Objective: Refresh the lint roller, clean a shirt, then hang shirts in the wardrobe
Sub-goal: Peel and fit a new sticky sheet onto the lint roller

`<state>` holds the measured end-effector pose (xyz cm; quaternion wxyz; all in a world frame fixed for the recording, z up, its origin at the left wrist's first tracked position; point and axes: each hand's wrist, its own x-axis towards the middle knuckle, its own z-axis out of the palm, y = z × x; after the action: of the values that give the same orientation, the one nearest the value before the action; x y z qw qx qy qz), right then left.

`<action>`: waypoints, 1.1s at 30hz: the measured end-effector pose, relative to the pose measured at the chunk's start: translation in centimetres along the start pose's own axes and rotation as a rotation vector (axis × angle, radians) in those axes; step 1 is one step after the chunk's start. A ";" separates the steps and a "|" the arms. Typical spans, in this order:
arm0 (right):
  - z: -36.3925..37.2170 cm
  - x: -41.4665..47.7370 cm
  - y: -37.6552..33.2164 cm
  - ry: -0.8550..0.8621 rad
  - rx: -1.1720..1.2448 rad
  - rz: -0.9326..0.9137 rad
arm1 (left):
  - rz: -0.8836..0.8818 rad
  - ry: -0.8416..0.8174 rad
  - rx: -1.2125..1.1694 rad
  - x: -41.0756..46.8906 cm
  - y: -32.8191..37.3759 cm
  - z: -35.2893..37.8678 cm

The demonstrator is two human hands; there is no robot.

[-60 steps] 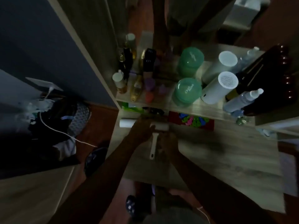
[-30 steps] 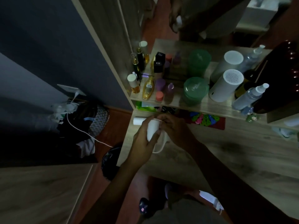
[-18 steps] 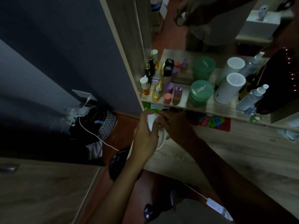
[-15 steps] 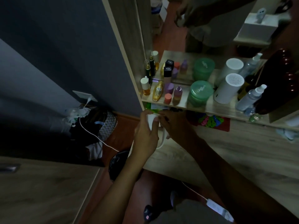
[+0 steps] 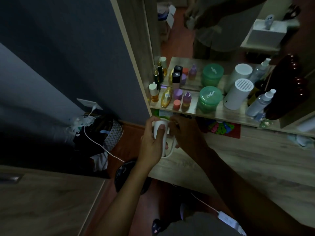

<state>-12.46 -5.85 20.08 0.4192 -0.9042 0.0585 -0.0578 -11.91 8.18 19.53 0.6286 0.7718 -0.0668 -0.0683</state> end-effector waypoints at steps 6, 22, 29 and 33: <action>0.6 -0.1 0.6 0.042 -0.021 -0.035 | -0.005 0.001 -0.040 0.1 -0.2 0.1; 1.5 -0.3 1.0 0.141 -0.016 -0.076 | -0.015 0.031 -0.067 0.1 -0.6 0.5; 1.9 -0.7 2.1 0.148 0.030 -0.020 | -0.008 0.039 -0.116 0.2 0.7 0.4; 1.8 -0.5 2.5 0.112 0.057 0.033 | -0.044 0.045 -0.130 0.9 0.5 0.6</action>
<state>-12.84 -5.98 16.96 0.4415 -0.8862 0.0949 -0.1031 -11.11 7.36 19.90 0.6773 0.7318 -0.0311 -0.0689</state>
